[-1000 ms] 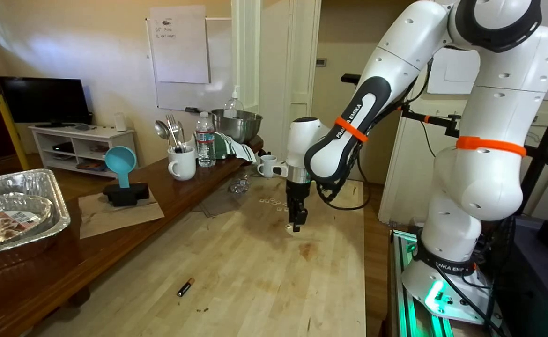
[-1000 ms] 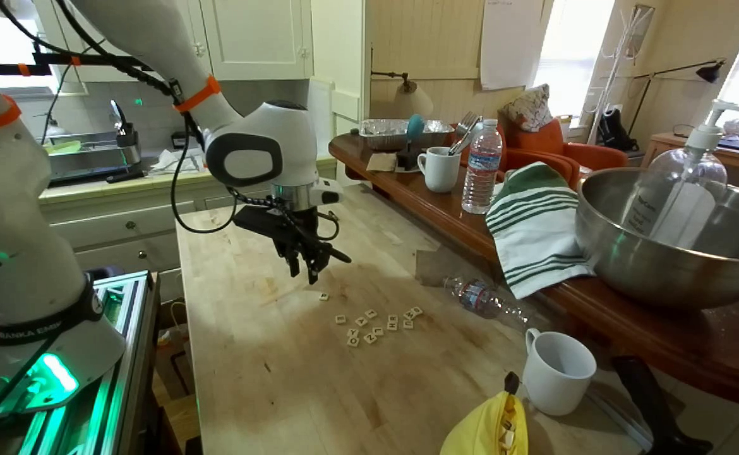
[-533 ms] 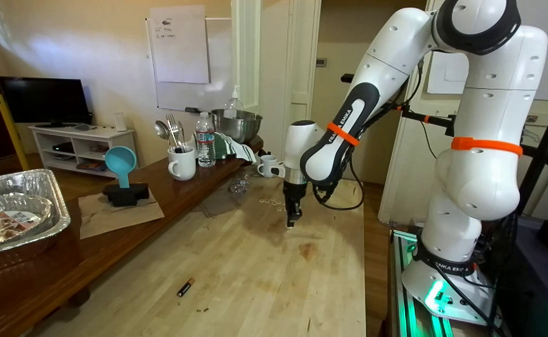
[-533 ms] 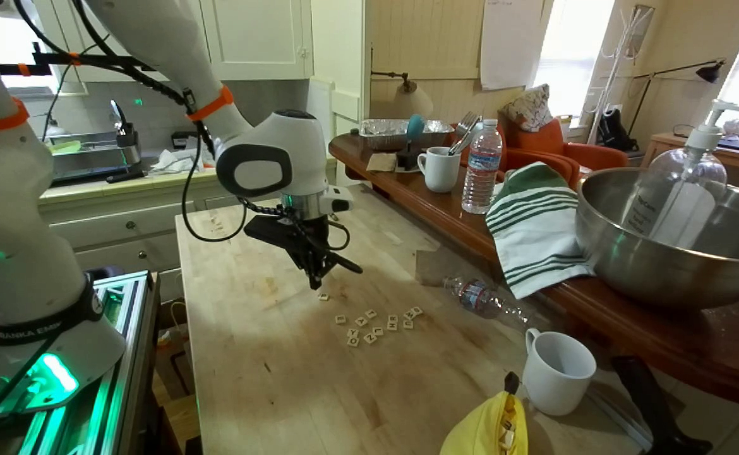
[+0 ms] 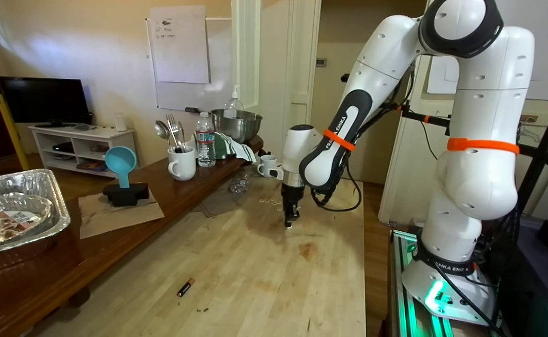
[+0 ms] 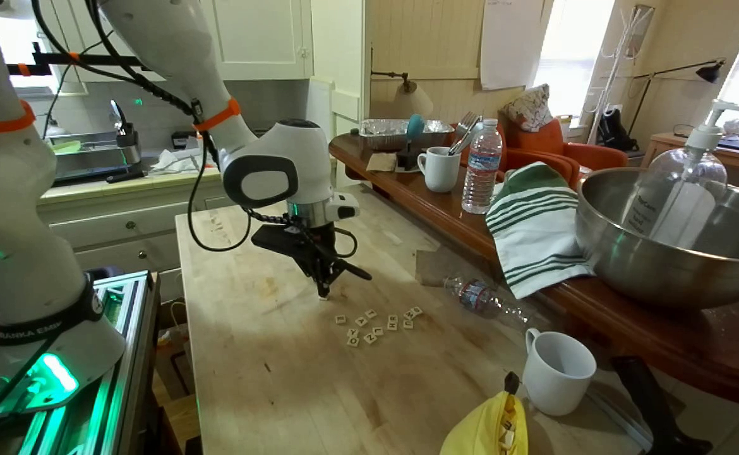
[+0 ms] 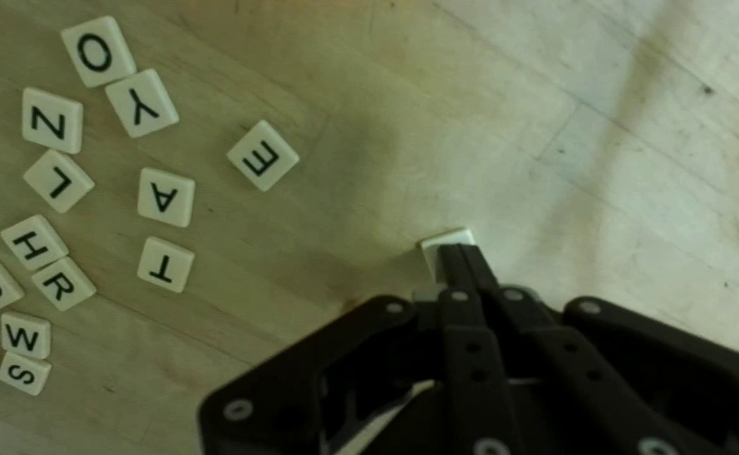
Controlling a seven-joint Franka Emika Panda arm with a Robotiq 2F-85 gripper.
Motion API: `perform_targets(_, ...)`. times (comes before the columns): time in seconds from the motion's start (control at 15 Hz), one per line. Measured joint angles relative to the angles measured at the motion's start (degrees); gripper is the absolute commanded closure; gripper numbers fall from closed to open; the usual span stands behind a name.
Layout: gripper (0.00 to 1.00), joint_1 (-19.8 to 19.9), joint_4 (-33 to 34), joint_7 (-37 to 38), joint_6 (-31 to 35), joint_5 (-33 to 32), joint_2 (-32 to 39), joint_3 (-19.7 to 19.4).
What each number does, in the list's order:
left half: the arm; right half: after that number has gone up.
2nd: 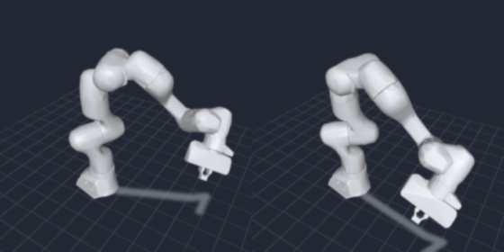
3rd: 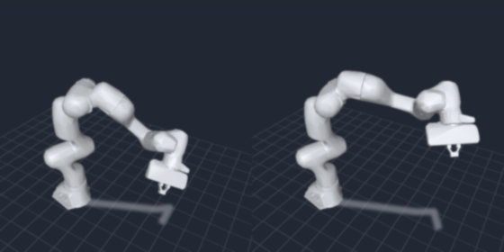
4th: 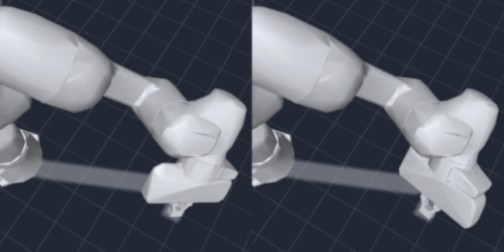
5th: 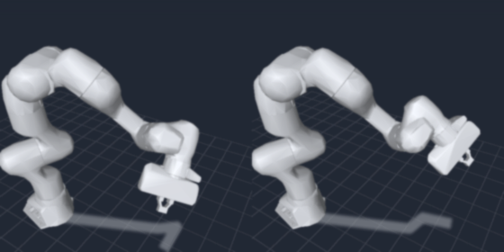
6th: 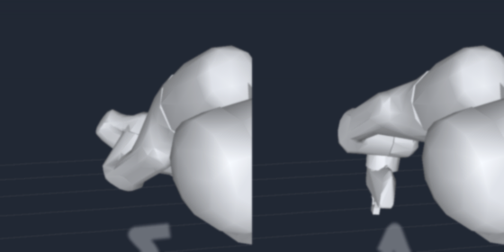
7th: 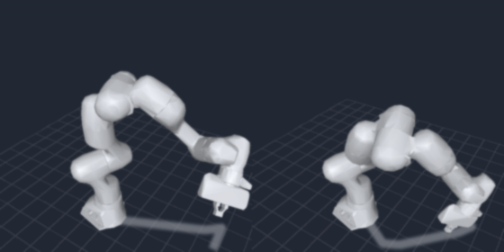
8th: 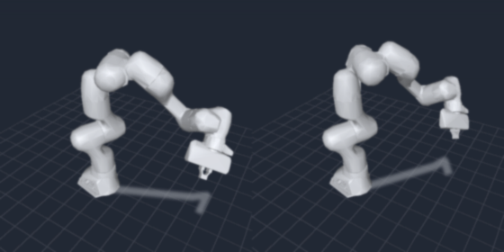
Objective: Spell the word 'Pea' with the tiles.
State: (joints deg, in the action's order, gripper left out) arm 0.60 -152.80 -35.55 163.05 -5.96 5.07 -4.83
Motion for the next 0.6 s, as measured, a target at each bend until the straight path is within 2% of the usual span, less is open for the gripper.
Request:
perform_targets(0.33, 1.00, 0.3, 0.8, 3.8, 0.0, -1.2, 0.7, 0.5)
perform_targets(0.6, 1.00, 0.3, 1.0, 9.6, 0.8, -1.2, 1.0, 1.4)
